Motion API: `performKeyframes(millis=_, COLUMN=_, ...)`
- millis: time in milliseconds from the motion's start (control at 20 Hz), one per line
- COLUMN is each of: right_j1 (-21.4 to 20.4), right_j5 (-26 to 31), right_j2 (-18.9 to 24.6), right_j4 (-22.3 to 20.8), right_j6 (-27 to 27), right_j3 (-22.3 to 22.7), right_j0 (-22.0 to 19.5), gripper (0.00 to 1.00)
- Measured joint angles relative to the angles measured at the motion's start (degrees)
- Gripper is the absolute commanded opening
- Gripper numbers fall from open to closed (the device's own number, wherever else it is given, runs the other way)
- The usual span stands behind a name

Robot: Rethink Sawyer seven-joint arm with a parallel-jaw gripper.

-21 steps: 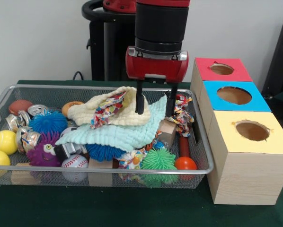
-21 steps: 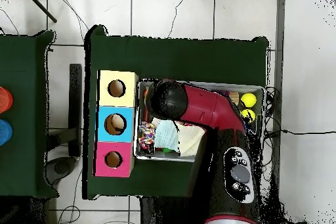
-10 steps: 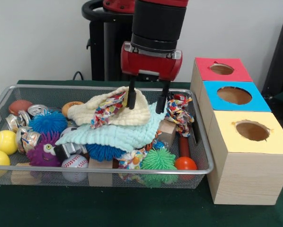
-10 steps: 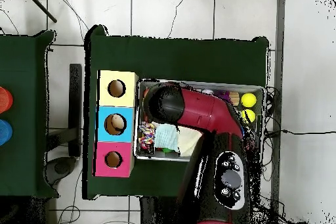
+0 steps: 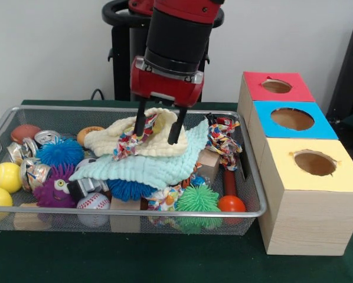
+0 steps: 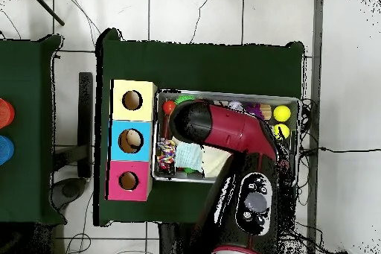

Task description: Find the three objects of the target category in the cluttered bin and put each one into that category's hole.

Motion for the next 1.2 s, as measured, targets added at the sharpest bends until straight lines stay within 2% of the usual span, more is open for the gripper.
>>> performKeyframes(millis=350, right_j1=2.58, right_j5=-0.01, right_j2=-0.01, right_j4=0.00, right_j6=0.00, right_j3=-0.02, right_j0=-1.23, gripper=1.00)
performKeyframes(millis=700, right_j1=4.69, right_j5=-0.02, right_j2=0.27, right_j4=0.00, right_j6=0.00, right_j3=-0.02, right_j0=-4.42, gripper=1.00)
performKeyframes(millis=1200, right_j1=4.87, right_j5=-0.02, right_j2=1.87, right_j4=-1.27, right_j6=0.00, right_j3=-0.03, right_j0=-7.13, gripper=1.00)
